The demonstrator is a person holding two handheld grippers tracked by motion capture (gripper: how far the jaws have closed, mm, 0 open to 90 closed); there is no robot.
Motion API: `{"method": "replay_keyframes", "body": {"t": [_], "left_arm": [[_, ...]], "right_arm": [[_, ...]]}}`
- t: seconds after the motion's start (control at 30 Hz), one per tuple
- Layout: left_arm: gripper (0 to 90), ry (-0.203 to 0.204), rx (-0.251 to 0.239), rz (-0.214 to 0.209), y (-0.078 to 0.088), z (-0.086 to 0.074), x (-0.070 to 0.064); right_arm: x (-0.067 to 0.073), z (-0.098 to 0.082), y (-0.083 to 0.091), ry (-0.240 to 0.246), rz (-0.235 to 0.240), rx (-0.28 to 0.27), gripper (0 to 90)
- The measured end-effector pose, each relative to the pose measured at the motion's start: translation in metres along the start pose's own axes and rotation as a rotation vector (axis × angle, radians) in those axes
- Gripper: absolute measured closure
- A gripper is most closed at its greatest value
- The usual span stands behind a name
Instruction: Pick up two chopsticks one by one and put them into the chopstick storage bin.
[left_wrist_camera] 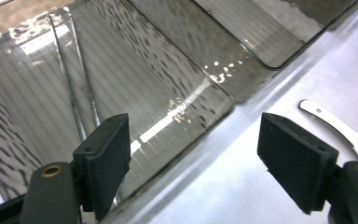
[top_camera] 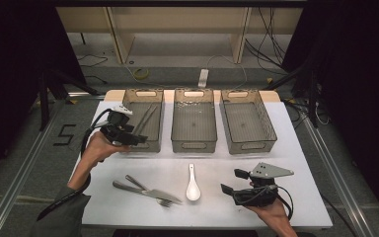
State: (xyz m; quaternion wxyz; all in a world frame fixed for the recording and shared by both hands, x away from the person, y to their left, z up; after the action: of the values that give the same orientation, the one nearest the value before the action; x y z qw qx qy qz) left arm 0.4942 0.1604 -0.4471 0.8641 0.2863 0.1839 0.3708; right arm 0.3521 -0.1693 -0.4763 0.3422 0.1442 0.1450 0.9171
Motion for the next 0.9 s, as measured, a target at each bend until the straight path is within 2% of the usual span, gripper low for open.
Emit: {"method": "replay_keyframes", "body": {"t": [0.17,0.5,0.77,0.9], "left_arm": [[21.8,-0.04,0.033,-0.033,-0.002,-0.01,-0.012],[19.9,-0.071,0.05,-0.042,0.003,-0.021,-0.024],[19.5,-0.08,0.039,-0.045,0.006,-0.029,-0.033],[19.0,-0.065,0.033,-0.082,0.004,-0.034,-0.042]], "right_arm": [[0.0,0.0,0.0,0.0,0.001,0.0,26.8],[0.0,0.0,0.0,0.002,0.002,0.0,26.8],[-0.002,-0.002,-0.001,-0.005,-0.003,0.008,26.8],[-0.004,-0.002,-0.002,-0.01,0.0,0.012,26.8]]}}
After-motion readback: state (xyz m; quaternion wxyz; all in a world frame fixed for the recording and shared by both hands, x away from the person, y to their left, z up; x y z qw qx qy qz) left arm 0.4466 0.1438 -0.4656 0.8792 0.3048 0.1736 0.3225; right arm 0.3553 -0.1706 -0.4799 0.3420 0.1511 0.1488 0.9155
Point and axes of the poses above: each handheld gripper's, and its own axes: y roughly backward along the jaws, z roughly out of its top, x roughly to its left, the point moved 8 cm from there along -y, roughly forward along the jaws, and after that the axes turned 9 degrees about -x, right-handed, at the moved point
